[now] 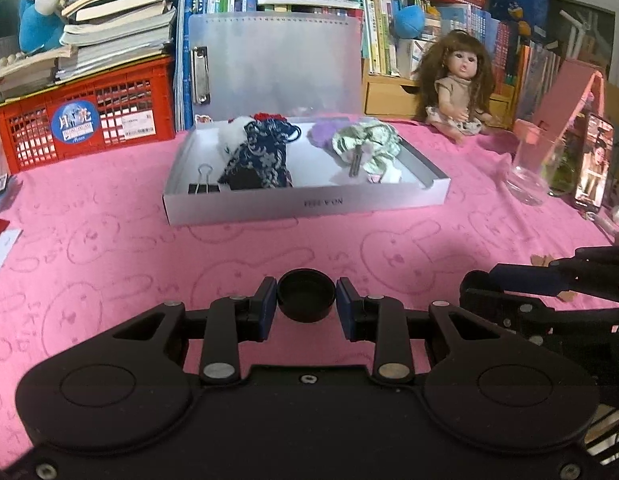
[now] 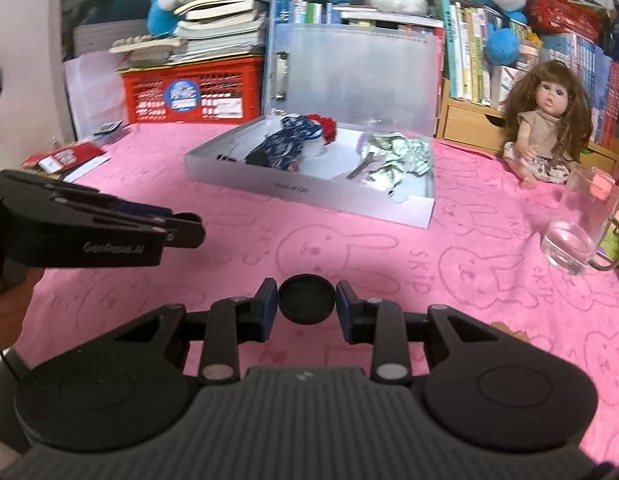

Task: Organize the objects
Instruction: 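Carry black disc in left tool while right tool carries its disc into box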

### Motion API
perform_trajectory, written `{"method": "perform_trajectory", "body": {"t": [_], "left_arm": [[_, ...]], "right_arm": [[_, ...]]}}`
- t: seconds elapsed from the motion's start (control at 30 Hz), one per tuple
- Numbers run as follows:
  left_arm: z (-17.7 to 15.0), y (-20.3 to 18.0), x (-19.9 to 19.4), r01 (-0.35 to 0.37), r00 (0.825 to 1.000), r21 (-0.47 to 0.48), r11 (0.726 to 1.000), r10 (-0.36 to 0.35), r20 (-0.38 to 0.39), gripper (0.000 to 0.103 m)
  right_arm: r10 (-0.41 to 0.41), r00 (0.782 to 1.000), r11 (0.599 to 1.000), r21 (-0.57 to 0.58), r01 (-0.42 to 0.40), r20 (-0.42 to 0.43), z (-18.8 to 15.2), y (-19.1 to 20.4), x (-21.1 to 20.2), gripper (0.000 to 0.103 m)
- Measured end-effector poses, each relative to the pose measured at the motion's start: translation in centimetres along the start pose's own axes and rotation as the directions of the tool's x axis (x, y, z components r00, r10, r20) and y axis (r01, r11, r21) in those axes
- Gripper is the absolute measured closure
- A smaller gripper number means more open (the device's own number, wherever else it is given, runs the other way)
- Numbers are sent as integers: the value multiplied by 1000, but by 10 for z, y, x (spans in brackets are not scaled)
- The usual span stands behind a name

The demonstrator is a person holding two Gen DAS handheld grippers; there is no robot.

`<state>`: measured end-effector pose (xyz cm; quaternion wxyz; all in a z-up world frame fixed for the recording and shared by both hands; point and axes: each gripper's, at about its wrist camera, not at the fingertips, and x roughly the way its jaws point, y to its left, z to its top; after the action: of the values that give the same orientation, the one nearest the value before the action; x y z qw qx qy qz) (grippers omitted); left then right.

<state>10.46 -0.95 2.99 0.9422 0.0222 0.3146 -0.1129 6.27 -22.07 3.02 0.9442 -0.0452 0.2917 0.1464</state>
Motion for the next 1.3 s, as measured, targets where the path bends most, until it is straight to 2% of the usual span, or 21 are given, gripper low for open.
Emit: {"method": "perform_trajectory", "body": {"t": [0.27,0.83,1.0,1.3], "left_arm": [[20,5,12,-18,1000,-12,1000,19,23,72],[75,31,48,-66,996,-81,994,71,55,72],[92,41,60,-72,995,-107,992,78,57,72],[113,45,84,-84,993,-93,992,91,72,72]], "right_arm": [[-10,1000,998,59,9,12,19,-13,17,67],[-28,998,996,86,23,56,74,-33,46,67],[-14,999,993,114,8,50,88,-43,59,67],[10,1000,984,178,-14,23,108,-58,87,67]]}}
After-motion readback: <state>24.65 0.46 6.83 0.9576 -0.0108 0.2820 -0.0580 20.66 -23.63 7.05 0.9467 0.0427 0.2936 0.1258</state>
